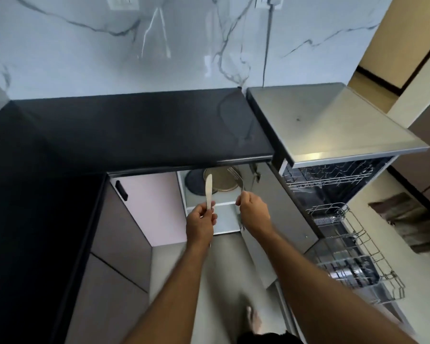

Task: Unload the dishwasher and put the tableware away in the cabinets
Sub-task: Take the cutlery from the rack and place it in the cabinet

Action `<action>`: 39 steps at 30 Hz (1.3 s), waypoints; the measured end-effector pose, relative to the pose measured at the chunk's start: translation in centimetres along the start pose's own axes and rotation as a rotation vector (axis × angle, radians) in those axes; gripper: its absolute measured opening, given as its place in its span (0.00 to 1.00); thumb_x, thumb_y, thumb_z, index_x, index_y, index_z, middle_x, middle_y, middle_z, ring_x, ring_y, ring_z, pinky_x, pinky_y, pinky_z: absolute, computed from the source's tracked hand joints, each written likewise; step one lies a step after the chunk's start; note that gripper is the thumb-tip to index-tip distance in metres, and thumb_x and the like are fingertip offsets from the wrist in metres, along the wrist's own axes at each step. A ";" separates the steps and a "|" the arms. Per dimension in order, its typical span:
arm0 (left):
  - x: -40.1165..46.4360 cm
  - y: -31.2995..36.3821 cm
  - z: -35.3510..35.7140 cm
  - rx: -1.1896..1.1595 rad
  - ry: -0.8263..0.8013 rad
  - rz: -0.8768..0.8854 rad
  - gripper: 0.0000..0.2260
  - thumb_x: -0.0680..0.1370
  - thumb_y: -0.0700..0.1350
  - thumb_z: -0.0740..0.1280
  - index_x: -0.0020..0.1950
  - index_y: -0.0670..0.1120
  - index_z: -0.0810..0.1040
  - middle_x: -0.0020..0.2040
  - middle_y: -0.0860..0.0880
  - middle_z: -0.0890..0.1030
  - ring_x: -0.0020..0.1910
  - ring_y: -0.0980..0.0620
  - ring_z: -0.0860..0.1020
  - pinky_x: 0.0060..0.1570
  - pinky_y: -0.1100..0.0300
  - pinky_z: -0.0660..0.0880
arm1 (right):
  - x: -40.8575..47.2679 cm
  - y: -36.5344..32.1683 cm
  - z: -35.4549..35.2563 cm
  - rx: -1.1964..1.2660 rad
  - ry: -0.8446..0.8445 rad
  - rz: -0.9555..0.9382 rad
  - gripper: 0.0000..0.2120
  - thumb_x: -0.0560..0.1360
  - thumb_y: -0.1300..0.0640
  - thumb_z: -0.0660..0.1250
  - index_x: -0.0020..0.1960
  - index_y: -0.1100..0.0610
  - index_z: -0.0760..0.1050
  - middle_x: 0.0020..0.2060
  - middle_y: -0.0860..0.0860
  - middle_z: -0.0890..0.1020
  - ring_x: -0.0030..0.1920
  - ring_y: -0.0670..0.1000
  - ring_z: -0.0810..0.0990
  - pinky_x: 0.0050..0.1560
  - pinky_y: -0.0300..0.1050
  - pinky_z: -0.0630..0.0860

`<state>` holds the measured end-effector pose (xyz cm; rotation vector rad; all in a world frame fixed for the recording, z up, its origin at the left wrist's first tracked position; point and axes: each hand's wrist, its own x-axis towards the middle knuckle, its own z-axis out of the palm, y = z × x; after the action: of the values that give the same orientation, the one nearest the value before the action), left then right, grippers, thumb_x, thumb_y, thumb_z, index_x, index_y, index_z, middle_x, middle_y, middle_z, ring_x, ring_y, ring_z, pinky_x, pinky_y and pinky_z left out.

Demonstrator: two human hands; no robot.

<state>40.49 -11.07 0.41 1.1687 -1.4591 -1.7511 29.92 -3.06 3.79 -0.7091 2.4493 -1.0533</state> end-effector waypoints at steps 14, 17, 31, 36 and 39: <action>8.8 -11.6 -2.2 0.195 0.028 -0.322 0.10 0.79 0.36 0.65 0.51 0.47 0.85 0.37 0.52 0.82 0.35 0.53 0.77 0.46 0.54 0.77 | 7.1 9.0 10.6 0.003 -0.165 0.225 0.21 0.82 0.54 0.49 0.52 0.61 0.79 0.51 0.58 0.82 0.53 0.59 0.79 0.54 0.48 0.74; 12.2 -14.3 -1.7 0.248 0.011 -0.336 0.10 0.79 0.36 0.66 0.48 0.48 0.85 0.32 0.55 0.81 0.27 0.55 0.76 0.39 0.55 0.76 | 10.5 11.7 12.7 0.004 -0.188 0.264 0.27 0.78 0.48 0.45 0.54 0.60 0.79 0.54 0.57 0.82 0.56 0.60 0.78 0.55 0.46 0.71; 28.0 -34.9 0.1 0.458 -0.037 -0.409 0.06 0.74 0.47 0.69 0.37 0.52 0.83 0.32 0.51 0.81 0.34 0.50 0.77 0.41 0.54 0.75 | 22.8 32.0 29.3 -0.127 -0.243 0.419 0.14 0.81 0.60 0.54 0.59 0.58 0.77 0.53 0.55 0.81 0.56 0.59 0.78 0.55 0.47 0.73; 38.7 -42.8 2.1 0.575 -0.057 -0.281 0.08 0.71 0.53 0.71 0.37 0.51 0.82 0.32 0.50 0.81 0.34 0.43 0.79 0.41 0.52 0.75 | 31.5 40.3 35.4 -0.118 -0.161 0.321 0.14 0.80 0.58 0.57 0.58 0.55 0.80 0.55 0.53 0.82 0.57 0.55 0.78 0.49 0.39 0.65; 44.2 -46.9 3.5 0.587 -0.069 -0.241 0.08 0.74 0.52 0.69 0.39 0.49 0.82 0.34 0.50 0.81 0.37 0.41 0.80 0.41 0.51 0.76 | 35.2 44.2 38.1 -0.029 -0.099 0.304 0.11 0.80 0.57 0.60 0.53 0.54 0.81 0.51 0.52 0.83 0.50 0.52 0.78 0.41 0.37 0.66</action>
<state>22.14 -35.80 -56.30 1.6461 -2.0262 -1.5637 8.47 -18.62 -58.92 -0.3709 2.3939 -0.8464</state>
